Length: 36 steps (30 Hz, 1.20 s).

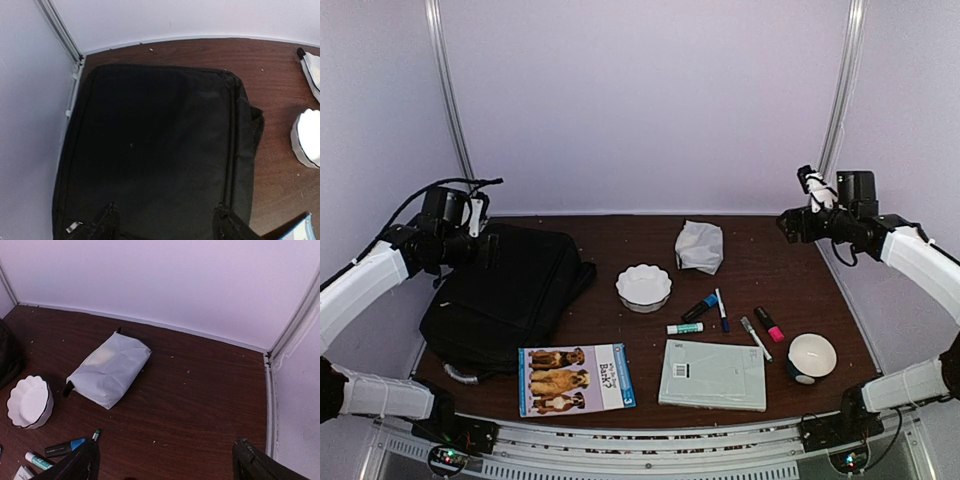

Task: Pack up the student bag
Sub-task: Move the book to the center of the board.

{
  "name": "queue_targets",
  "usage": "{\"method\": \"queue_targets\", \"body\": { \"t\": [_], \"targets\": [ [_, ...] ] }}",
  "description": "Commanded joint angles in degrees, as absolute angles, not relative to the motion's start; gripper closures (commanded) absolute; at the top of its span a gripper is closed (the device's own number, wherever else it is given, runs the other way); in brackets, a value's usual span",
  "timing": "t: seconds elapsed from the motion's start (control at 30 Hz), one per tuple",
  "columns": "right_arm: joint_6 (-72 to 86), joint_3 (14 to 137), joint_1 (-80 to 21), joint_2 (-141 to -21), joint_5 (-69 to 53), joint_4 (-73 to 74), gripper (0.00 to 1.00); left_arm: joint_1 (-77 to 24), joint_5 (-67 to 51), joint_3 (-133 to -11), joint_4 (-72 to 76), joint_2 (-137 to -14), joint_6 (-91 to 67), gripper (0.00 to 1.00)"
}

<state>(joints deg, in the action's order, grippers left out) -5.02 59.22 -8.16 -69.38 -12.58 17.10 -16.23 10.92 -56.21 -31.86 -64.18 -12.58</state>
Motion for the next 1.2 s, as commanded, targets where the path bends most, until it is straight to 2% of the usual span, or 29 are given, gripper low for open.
{"method": "queue_targets", "body": {
  "t": [0.0, 0.27, 0.63, 0.97, 1.17],
  "targets": [
    [-12.90, 61.15, -14.23, -73.88, -17.90, 19.29, 0.12, -16.65, 0.44, -55.93, -36.87, -64.73, -14.73, 0.35],
    [-18.36, 67.51, -28.90, -88.20, -18.66, 20.36, 0.26, -24.05, -6.15, -52.23, -42.93, -66.89, -19.39, 0.27],
    [-13.30, 86.29, -46.15, -108.97, -18.20, 20.86, 0.45, -33.64, -13.05, -42.19, -44.73, -70.36, -30.04, 0.27],
    [-5.60, 98.73, -52.56, -118.93, -14.50, 22.14, 0.49, -41.58, -12.90, -39.80, -48.29, -73.55, -38.51, 0.27],
    [-4.70, 105.79, -54.78, -124.95, -8.76, 26.61, 0.50, -45.69, -12.23, -39.27, -43.71, -77.54, -40.20, 0.27]
  ]
}}
